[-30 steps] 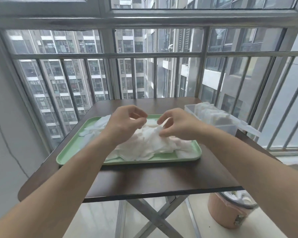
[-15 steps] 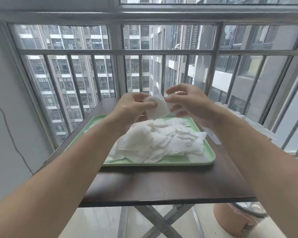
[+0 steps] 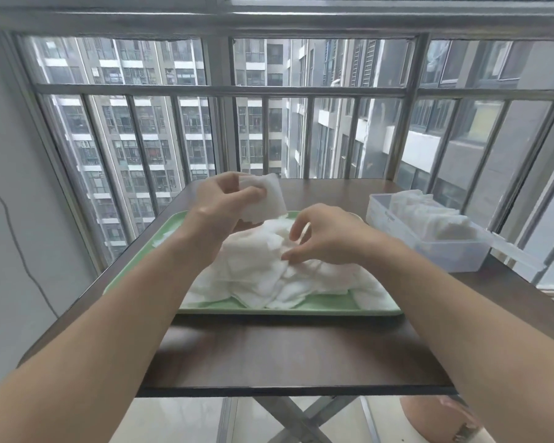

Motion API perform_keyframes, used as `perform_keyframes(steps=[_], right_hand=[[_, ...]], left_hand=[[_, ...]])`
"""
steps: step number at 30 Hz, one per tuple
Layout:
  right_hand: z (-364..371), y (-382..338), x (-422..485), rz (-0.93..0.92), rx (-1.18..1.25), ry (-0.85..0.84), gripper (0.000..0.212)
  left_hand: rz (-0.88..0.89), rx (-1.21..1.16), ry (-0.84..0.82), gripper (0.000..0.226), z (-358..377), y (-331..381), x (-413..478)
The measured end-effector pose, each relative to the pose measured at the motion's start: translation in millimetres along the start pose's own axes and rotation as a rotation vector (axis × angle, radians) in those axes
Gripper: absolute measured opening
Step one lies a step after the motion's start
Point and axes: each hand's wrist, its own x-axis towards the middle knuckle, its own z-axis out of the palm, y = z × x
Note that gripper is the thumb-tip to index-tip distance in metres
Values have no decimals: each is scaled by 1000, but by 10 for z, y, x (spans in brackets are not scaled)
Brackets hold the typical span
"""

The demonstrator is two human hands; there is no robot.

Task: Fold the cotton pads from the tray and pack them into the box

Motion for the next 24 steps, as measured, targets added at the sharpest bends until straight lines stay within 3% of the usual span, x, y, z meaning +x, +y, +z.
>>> perform_keyframes(steps=[7, 13, 16, 19, 24], right_hand=[[-18, 178, -61, -60, 646, 53, 32], [-177, 241, -101, -106, 1047, 242, 32], [-257, 235, -143, -216, 1344, 173, 41], [-209, 211, -141, -276, 1364, 154, 49], [-131, 167, -129, -226, 1235, 234, 48]], left_hand=[[18, 11, 54, 9, -4, 1, -48], [66, 50, 21, 12, 91, -41, -94], [67, 66, -38, 10, 115, -44, -124], [69, 87, -112, 9, 154, -44, -149], [77, 40, -239, 12, 207, -37, -179]])
